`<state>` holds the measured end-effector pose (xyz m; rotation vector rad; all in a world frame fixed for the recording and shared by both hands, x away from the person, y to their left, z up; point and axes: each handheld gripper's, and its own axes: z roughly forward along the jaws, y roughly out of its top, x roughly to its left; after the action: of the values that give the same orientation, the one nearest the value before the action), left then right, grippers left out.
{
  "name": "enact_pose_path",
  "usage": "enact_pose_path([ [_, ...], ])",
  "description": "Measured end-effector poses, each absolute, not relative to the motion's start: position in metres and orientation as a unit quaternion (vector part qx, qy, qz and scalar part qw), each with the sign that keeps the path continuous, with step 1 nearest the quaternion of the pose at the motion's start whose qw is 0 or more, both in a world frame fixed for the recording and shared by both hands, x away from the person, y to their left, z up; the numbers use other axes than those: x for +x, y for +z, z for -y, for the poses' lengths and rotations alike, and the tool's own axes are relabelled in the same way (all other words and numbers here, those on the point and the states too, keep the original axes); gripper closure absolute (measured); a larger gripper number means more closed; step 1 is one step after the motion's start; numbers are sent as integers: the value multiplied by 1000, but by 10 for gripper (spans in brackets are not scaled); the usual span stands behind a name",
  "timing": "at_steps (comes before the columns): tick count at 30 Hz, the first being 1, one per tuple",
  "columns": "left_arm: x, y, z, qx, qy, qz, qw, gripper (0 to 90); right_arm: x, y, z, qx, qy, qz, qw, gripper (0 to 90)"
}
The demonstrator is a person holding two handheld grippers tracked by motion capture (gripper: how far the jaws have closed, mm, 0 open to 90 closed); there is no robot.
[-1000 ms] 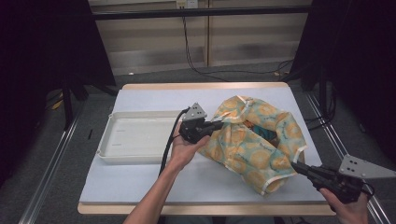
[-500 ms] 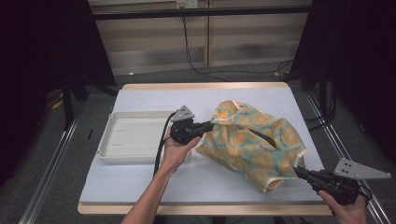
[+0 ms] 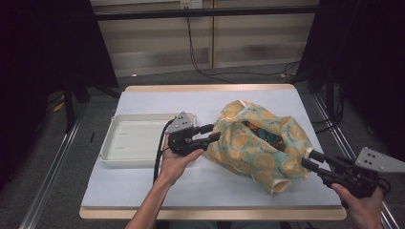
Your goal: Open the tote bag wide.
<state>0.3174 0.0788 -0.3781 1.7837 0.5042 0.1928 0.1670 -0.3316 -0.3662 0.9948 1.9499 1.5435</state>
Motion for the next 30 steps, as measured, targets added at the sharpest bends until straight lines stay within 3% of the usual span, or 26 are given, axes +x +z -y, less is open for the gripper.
enact_pose_path([
  [7,301,-365,-53,782,71,-163,598,600,184,-348,335,363,562,-705,236,589],
  [12,293,-359,-36,783,58,-141,603,521,175,-359,345,378,558,-701,233,577],
  [20,280,-383,-10,817,57,-126,560,474,168,-358,357,380,563,-696,234,580],
  [22,278,-388,-9,824,60,-117,551,558,175,-355,352,374,566,-697,234,580],
  [25,277,-391,-13,823,55,-99,556,794,193,-350,340,357,569,-706,225,576],
  [27,277,-393,-15,824,48,-99,555,900,205,-348,329,351,571,-708,225,582],
  [30,277,-393,-17,828,39,-96,550,900,227,-348,314,343,568,-715,219,541],
])
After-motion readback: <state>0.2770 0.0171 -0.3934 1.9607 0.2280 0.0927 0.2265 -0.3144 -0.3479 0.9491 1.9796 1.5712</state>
